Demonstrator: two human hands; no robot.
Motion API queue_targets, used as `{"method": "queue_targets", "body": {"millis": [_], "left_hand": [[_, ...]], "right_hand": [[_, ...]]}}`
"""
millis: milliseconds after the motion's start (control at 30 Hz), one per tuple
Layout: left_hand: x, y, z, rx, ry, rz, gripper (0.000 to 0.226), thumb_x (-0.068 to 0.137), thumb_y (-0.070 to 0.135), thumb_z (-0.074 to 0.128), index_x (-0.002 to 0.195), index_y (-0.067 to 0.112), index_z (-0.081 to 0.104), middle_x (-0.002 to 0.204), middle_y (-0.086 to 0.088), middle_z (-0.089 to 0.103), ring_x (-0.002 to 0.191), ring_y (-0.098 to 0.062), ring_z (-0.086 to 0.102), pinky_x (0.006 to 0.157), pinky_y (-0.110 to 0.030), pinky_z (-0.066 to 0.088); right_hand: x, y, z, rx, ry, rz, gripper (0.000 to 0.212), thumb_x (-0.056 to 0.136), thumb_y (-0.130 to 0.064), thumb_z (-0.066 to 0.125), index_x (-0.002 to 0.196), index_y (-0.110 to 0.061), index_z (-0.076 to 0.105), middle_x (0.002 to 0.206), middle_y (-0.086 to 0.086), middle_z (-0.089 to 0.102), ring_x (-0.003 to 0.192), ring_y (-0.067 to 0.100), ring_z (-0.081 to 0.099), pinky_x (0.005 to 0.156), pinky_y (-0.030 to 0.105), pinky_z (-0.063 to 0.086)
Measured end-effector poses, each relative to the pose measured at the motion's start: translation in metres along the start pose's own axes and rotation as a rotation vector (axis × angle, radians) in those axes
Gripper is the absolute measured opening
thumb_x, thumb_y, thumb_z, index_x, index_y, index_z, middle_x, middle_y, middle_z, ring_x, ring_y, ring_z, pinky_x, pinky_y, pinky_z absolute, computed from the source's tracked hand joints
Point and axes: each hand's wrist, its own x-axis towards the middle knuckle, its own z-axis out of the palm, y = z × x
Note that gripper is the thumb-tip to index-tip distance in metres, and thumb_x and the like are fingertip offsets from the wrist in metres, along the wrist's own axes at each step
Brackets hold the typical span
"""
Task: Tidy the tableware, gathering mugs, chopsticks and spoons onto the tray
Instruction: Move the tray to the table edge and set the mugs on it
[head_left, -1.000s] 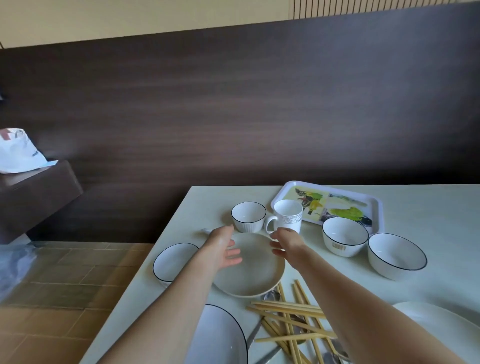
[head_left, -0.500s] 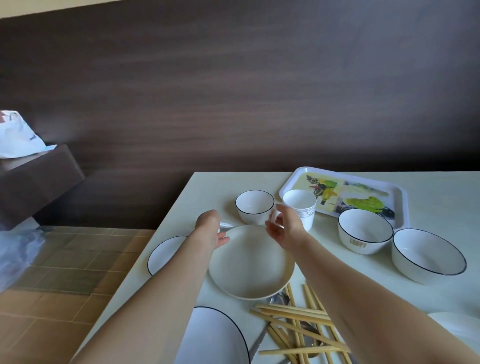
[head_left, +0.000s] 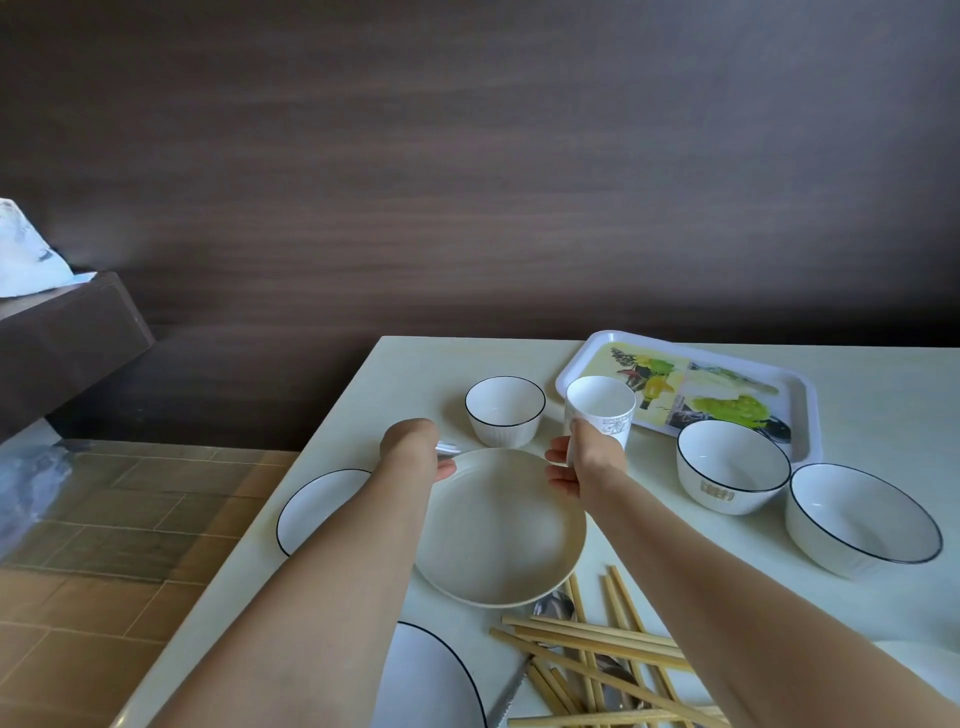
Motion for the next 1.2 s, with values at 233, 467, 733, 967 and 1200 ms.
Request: {"method": "queue_targets", "body": {"millis": [233,467,733,967,1200], "left_hand": [[0.015,0.000,-0.003,-0.068,-0.001,-0.116,0.025,0.082,0.002,0.061,0.107,-0.002,0.062,0.087,-0.020,0.068,0.036,-0.031,0.062,0.061,-0.035,0.060],[-0.031,0.011,-0.014,-0.333,0.058,-0.001,0.033,0.085,-0.003,0.051,0.118,0.001,0.059,0.112,-0.017,0.065,0.085,-0.043,0.069,0.063,-0.038,0.056],[-0.097,0.024,-0.017,-0.369,-0.144,0.098,0.041,0.085,0.001,0.051,0.126,0.005,0.054,0.119,-0.019,0.062,0.069,-0.038,0.067,0.043,-0.032,0.054],[-0.194,0.021,0.008,-0.275,-0.219,0.443,0.036,0.090,-0.002,0.046,0.120,0.013,0.061,0.111,-0.008,0.059,0.103,-0.032,0.059,0.080,-0.040,0.055],[-0.250,-0.009,0.019,0.363,-0.068,1.056,0.044,0.096,0.006,0.040,0.136,0.020,0.050,0.128,-0.004,0.061,0.114,-0.025,0.054,0.081,-0.023,0.037]], "right_hand": [[-0.002,0.000,0.000,0.037,-0.002,0.047,0.029,0.093,-0.024,0.042,0.071,-0.008,0.051,0.069,0.006,0.052,0.055,0.022,0.050,0.054,0.029,0.045],[-0.009,0.002,-0.015,0.066,-0.028,0.053,0.029,0.094,-0.024,0.044,0.068,-0.012,0.045,0.070,0.004,0.045,0.057,0.021,0.048,0.054,0.028,0.043],[-0.051,-0.007,-0.049,-0.041,-0.008,-0.087,0.029,0.092,-0.026,0.047,0.068,-0.010,0.047,0.071,0.005,0.047,0.059,0.020,0.050,0.060,0.029,0.046],[-0.115,-0.028,-0.095,-0.173,-0.014,-0.167,0.027,0.088,-0.027,0.052,0.066,-0.014,0.043,0.067,0.004,0.042,0.052,0.020,0.039,0.053,0.024,0.040],[-0.160,-0.020,-0.130,-0.270,-0.039,-0.169,0.025,0.085,-0.023,0.050,0.063,-0.014,0.040,0.064,0.004,0.038,0.048,0.019,0.031,0.049,0.020,0.032]]}}
